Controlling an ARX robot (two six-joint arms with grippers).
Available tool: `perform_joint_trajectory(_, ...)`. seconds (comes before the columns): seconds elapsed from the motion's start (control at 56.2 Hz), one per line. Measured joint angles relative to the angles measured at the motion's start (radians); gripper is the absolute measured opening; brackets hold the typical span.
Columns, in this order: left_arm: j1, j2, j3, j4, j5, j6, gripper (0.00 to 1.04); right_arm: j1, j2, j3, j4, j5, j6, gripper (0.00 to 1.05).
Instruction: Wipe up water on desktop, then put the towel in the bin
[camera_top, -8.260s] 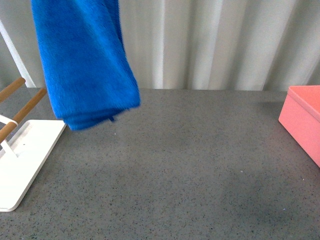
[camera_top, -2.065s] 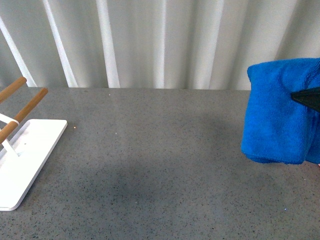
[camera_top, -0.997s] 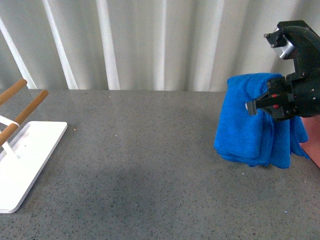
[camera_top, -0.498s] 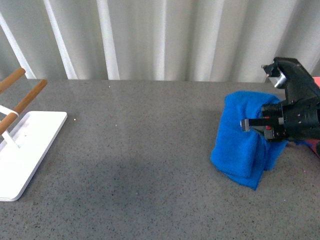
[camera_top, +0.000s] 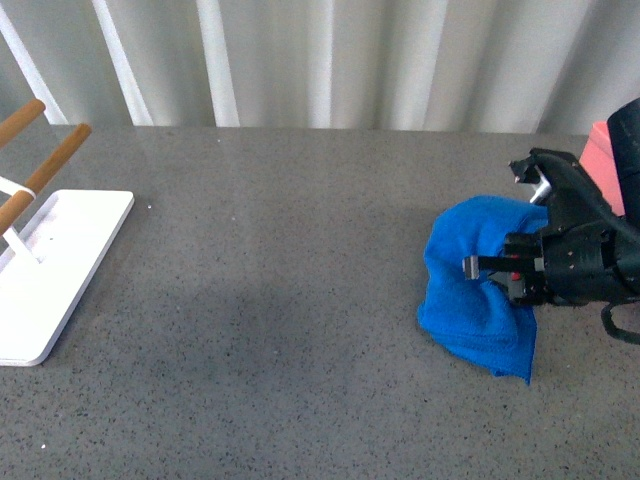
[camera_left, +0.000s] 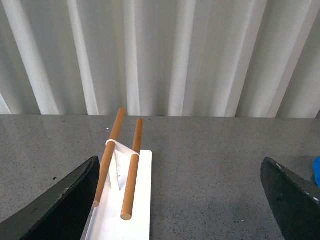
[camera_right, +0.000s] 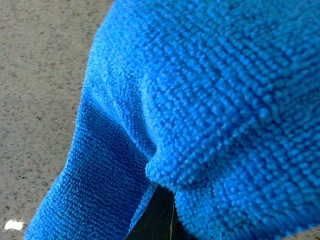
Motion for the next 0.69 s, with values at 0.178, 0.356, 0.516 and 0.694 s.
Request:
perform_joint_trajectory(0.178,0.0,0.0,0.0,0.0,0.0,0.0,0.98,-0.069,0.003,0.013,-0.031,0.004,-0.018,0.04)
perform_joint_trajectory(0.356,0.0,0.0,0.0,0.0,0.0,0.0,0.98,-0.111,0.085,0.127,-0.082,-0.002,-0.061,0.04)
perform_joint_trajectory(0.516,0.0,0.0,0.0,0.0,0.0,0.0,0.98,-0.108,0.166,0.257,-0.113,-0.046,-0.093,0.04)
perform_joint_trajectory(0.694,0.0,0.0,0.0,0.0,0.0,0.0,0.98,-0.089,0.243,0.411,-0.174,-0.055,-0.15,0.04)
